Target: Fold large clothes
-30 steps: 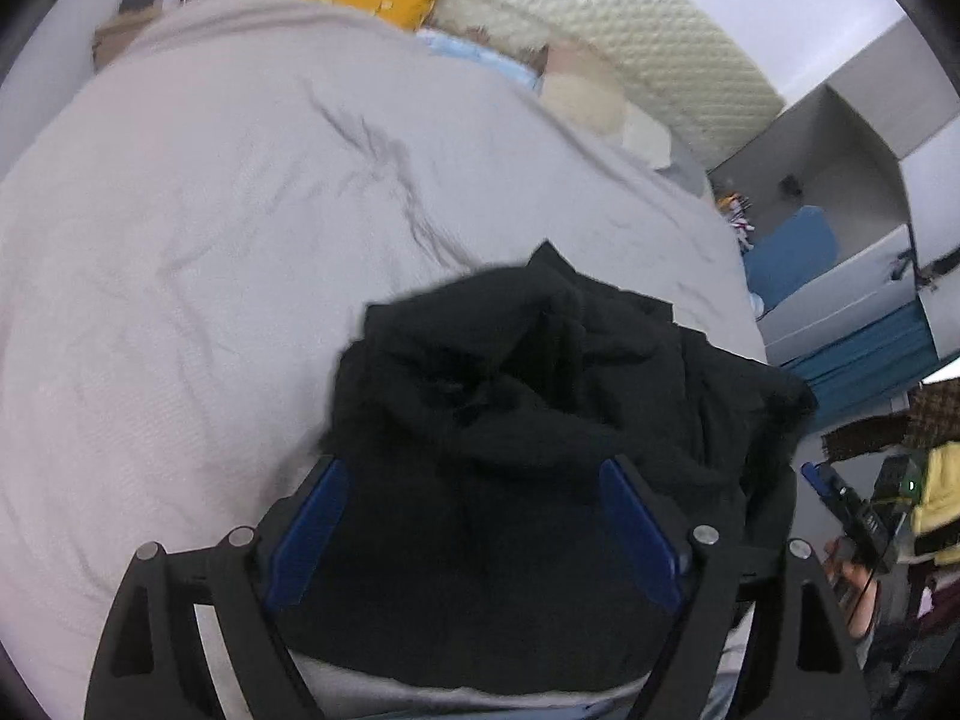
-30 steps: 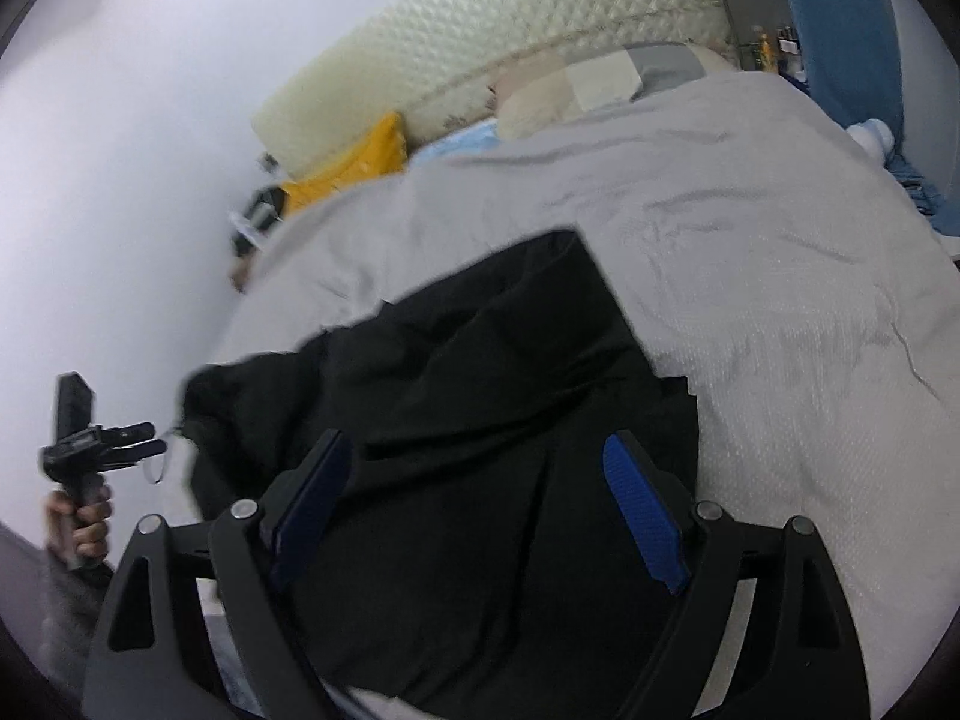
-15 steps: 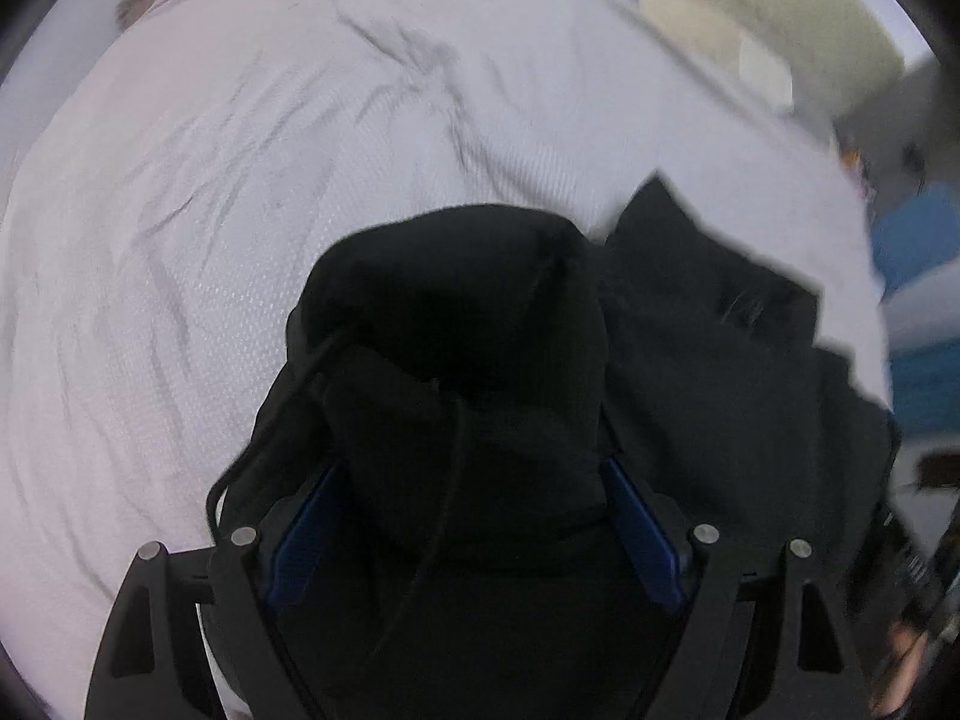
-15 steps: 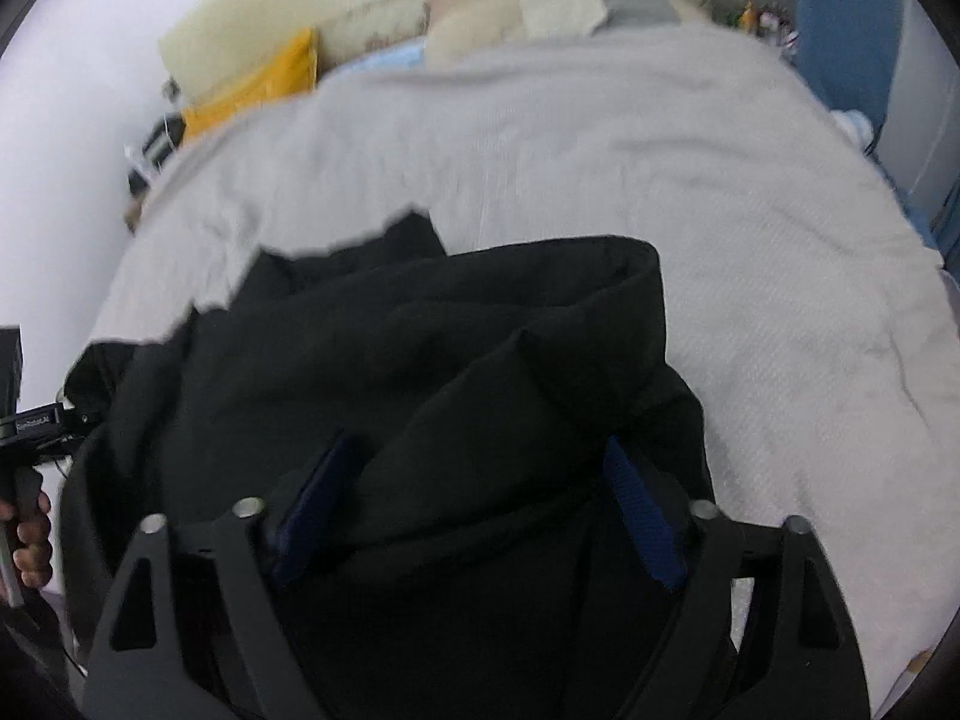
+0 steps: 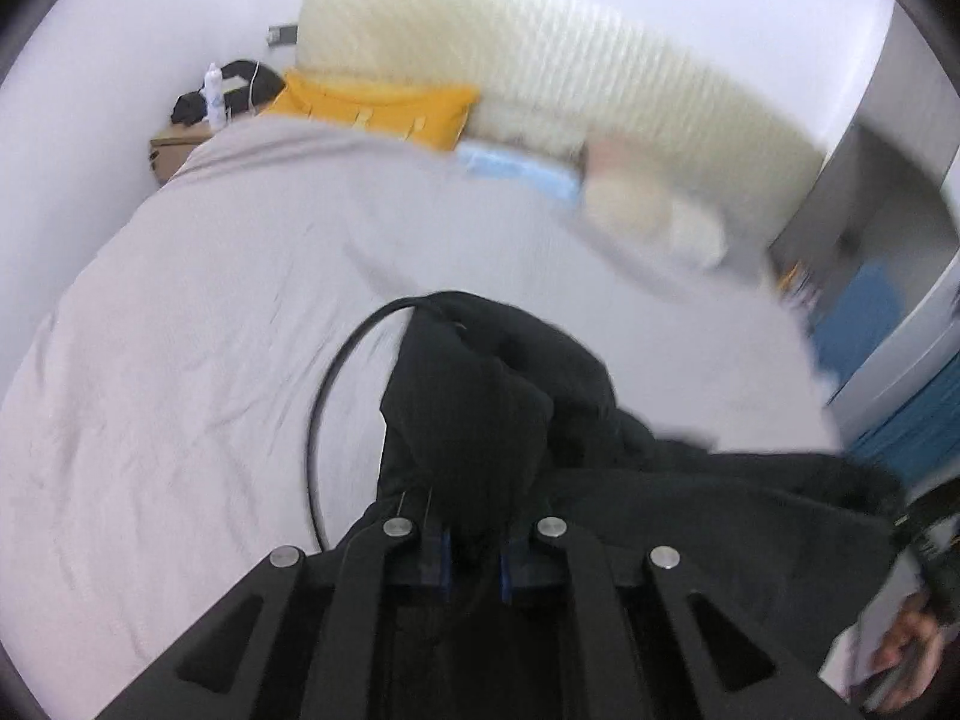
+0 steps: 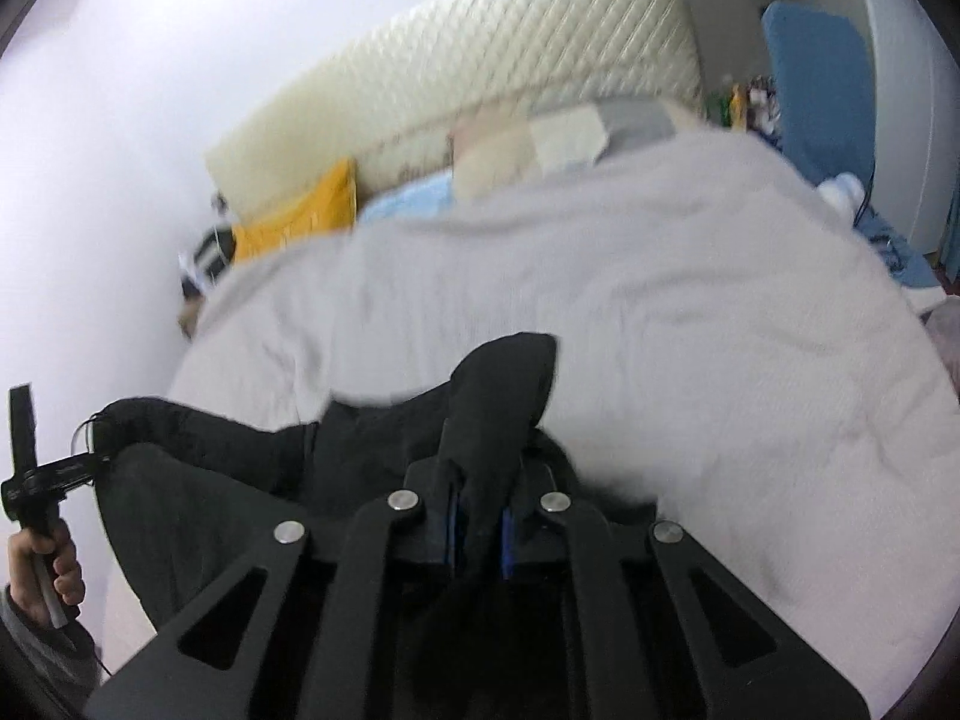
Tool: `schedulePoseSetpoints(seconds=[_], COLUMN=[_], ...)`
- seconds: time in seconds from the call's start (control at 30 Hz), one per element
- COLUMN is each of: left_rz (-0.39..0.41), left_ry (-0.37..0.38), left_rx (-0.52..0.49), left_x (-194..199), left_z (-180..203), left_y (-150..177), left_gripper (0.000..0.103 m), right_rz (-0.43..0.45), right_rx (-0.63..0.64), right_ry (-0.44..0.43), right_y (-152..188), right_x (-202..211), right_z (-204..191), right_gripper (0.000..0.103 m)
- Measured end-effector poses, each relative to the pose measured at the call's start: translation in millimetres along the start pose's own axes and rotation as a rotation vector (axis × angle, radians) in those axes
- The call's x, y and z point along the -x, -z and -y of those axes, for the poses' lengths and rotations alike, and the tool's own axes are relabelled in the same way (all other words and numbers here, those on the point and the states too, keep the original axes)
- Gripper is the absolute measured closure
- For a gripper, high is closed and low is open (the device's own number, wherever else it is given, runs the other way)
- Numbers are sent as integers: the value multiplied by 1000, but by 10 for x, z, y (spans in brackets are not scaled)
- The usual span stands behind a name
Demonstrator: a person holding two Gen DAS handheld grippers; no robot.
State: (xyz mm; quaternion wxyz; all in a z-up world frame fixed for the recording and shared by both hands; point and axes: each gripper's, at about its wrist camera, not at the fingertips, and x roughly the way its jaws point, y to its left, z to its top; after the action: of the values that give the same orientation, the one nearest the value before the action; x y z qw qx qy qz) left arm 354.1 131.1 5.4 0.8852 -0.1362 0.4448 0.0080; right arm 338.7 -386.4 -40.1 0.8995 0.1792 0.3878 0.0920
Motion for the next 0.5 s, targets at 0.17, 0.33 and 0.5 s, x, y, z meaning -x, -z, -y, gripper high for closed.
schedulePoseSetpoints(seconds=[0.17, 0.33, 0.5], left_rz=[97, 58, -59], left_ry=[-94, -202, -265], left_rx=[-74, -105, -140], left_x=[-147, -900, -1808], left_z=[292, 492, 399], left_y=[-291, -355, -166], left_gripper=[93, 92, 89], right_rz=[74, 54, -33], right_rx=[-13, 57, 100], right_ry=[54, 232, 304], right_y=[-454, -576, -435], right_x=[-62, -688, -1354], right_z=[-146, -254, -71], right_gripper=[93, 93, 92])
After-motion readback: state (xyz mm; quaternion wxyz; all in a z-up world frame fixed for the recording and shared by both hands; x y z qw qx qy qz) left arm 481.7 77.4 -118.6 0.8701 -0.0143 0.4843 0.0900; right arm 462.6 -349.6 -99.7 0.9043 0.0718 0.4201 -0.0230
